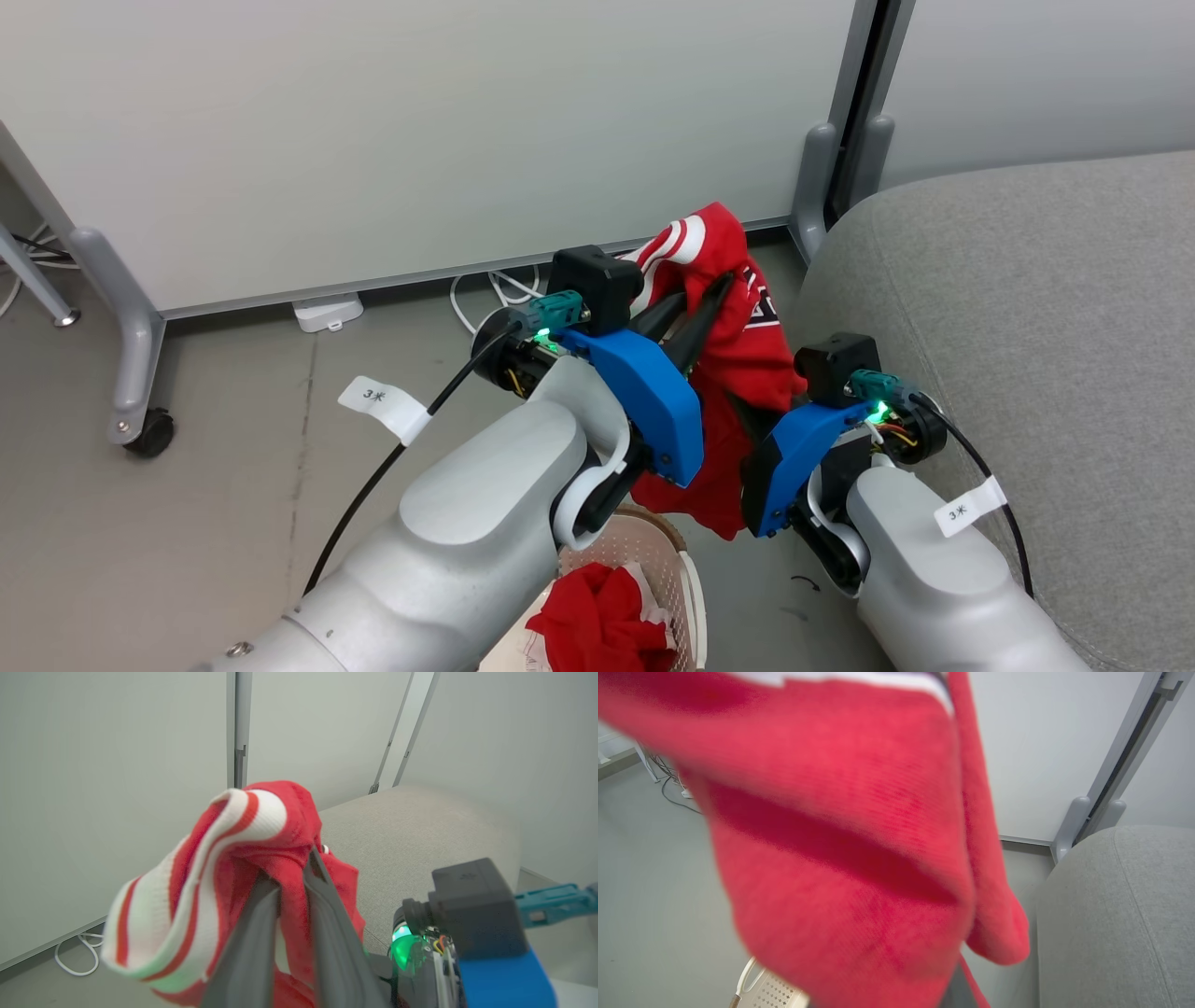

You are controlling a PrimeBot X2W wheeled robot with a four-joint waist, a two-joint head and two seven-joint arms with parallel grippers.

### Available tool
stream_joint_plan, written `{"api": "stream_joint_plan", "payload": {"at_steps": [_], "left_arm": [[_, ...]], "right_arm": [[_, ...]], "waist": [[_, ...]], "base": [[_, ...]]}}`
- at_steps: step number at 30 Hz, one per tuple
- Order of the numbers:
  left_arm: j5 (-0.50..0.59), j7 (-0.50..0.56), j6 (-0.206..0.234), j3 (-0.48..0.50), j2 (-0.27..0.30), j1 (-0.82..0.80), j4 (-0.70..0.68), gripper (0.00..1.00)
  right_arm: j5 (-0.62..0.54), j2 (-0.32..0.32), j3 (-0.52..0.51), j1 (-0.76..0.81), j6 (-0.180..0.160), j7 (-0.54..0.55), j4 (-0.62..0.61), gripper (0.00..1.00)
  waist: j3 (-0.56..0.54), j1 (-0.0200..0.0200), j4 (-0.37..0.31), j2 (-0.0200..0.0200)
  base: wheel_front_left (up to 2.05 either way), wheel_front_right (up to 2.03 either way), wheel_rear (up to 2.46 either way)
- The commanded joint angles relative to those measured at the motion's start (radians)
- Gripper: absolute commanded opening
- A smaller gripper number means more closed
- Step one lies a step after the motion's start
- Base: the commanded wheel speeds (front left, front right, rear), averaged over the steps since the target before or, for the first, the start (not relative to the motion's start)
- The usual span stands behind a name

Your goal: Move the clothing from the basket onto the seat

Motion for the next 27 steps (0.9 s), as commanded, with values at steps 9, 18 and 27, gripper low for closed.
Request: {"api": "stream_joint_plan", "payload": {"at_steps": [9, 18, 27], "left_arm": [[-0.03, -0.018, 0.013, -0.009, 0.001, 0.009, 0.014, 1.0], [-0.026, -0.13, 0.013, 0.031, 0.054, 0.093, -0.006, 1.0], [0.136, -0.163, 0.057, 0.209, 0.181, 0.301, -0.157, 1.0]], "right_arm": [[0.02, -0.003, 0.001, -0.031, 0.0, -0.03, 0.035, 0.0], [0.003, -0.003, -0.03, -0.052, 0.0, -0.057, 0.056, 0.0], [-0.035, -0.003, -0.081, -0.053, 0.0, -0.074, 0.052, 0.0]], "waist": [[-0.003, -0.0001, 0.006, 0.0], [0.007, -0.0001, 0.013, 0.0], [0.019, -0.0001, 0.008, 0.0]], "base": [[0.0, 0.0, 0.0], [0.0, 0.0, 0.0], [0.0, 0.0, 0.0]]}}
